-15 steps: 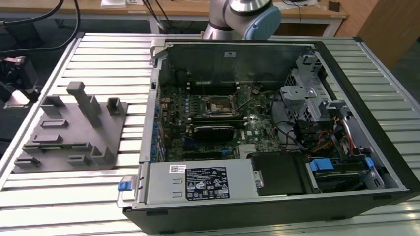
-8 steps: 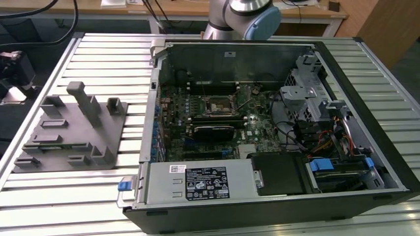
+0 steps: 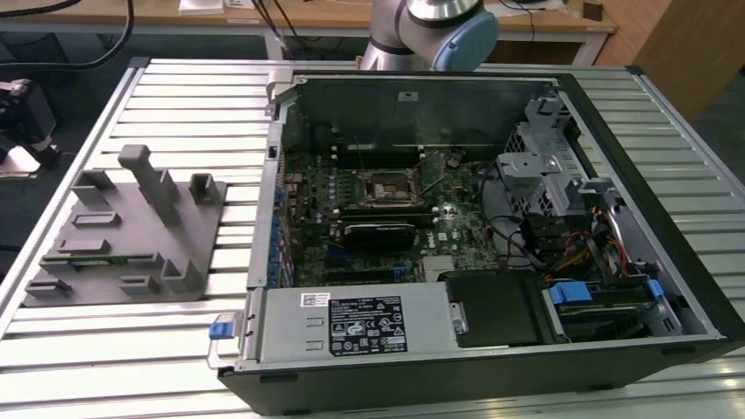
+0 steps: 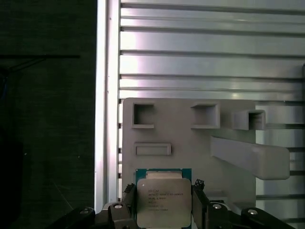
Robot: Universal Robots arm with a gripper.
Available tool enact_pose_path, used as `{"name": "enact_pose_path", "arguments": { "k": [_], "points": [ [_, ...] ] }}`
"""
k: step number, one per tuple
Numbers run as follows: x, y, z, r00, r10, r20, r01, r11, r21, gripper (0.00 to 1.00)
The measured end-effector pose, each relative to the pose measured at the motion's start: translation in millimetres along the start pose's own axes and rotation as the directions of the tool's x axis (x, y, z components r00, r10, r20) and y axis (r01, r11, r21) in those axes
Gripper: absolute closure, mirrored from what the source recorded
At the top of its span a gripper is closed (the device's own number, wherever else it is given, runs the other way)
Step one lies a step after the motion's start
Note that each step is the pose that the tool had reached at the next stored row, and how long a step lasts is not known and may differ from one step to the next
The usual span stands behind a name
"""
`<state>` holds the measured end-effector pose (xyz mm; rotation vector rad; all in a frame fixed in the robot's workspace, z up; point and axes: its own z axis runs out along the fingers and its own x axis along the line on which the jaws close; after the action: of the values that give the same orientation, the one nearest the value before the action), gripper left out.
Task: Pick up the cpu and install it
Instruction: 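Pick up the cpu and move it towards the insertion slot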
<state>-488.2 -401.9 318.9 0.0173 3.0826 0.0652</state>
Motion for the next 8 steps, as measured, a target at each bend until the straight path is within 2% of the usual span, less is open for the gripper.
{"name": "enact_pose_path", "arguments": {
  "k": [8],
  "points": [
    [-0.7, 0.5, -13.8, 1.0, 0.0, 0.0034, 0.0, 1.0, -0.0001, 0.45]
  ]
}}
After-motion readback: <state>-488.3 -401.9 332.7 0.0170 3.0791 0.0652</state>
